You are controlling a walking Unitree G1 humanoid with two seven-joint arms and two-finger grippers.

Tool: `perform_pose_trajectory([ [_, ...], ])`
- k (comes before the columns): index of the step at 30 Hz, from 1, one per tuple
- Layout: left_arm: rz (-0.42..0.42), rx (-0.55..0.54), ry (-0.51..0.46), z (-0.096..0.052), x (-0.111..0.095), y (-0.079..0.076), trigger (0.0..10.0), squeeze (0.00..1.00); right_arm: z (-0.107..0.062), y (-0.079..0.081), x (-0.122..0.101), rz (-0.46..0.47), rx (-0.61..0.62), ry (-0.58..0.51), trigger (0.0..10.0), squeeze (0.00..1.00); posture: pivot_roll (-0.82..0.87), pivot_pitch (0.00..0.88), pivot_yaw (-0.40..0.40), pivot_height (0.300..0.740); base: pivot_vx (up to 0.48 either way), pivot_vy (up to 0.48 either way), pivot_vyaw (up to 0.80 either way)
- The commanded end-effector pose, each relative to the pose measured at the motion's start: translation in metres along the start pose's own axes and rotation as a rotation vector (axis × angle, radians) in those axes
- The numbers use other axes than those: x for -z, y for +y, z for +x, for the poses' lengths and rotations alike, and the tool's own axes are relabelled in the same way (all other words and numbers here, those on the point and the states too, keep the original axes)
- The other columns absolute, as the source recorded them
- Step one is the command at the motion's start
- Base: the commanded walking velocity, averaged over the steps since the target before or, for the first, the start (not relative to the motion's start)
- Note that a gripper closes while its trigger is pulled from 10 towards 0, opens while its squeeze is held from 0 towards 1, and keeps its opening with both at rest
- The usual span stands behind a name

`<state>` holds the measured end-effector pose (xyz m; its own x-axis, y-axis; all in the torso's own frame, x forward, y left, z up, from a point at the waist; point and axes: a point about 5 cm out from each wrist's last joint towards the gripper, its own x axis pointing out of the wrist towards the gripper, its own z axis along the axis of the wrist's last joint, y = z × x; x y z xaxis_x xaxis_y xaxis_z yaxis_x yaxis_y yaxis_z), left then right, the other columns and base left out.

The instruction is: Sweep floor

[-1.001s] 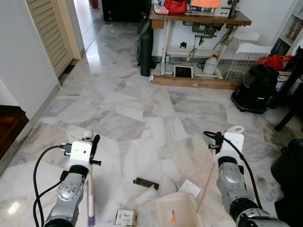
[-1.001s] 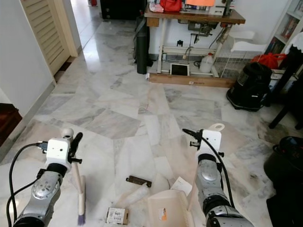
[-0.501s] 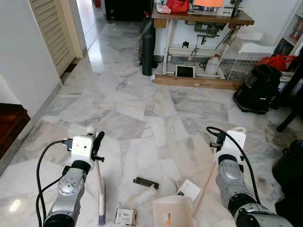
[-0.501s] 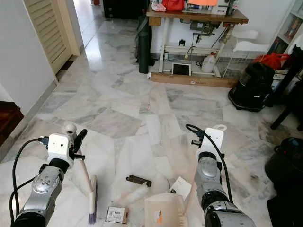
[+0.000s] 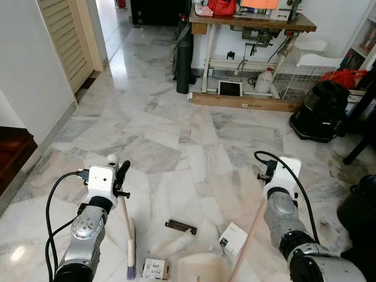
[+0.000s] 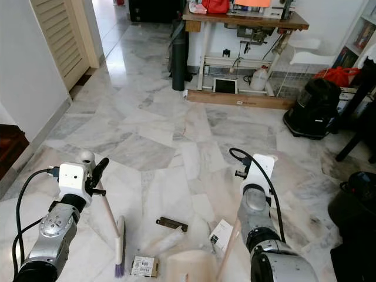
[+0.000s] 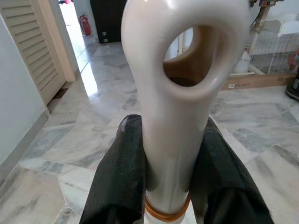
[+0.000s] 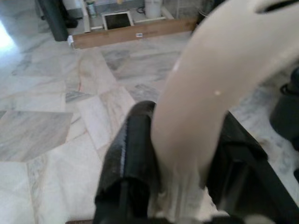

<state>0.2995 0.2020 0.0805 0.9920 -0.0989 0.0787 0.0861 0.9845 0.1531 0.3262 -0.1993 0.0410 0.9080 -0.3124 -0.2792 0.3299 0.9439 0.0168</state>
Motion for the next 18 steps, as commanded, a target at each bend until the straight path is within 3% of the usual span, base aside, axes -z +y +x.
perform_pose_trajectory([
  [1,-0.005,0.003,-0.063,0.009,-0.015,-0.002,10.0,0.00,0.004,0.004,-0.028,-0.013,-0.037,-0.162,10.0,0.00,0.04,0.000,-0.075,0.740,0.000,0.000,0.00],
  [8,-0.013,0.007,-0.058,0.010,-0.015,-0.004,10.0,0.00,0.003,0.002,-0.019,-0.031,-0.037,-0.113,10.0,0.00,0.03,0.000,-0.077,0.740,0.000,0.000,0.00],
  [18,-0.014,0.010,-0.057,0.012,-0.015,-0.004,10.0,0.00,0.002,-0.001,0.002,-0.085,-0.014,0.053,10.0,0.00,0.04,0.000,-0.079,0.740,0.000,0.000,0.00],
])
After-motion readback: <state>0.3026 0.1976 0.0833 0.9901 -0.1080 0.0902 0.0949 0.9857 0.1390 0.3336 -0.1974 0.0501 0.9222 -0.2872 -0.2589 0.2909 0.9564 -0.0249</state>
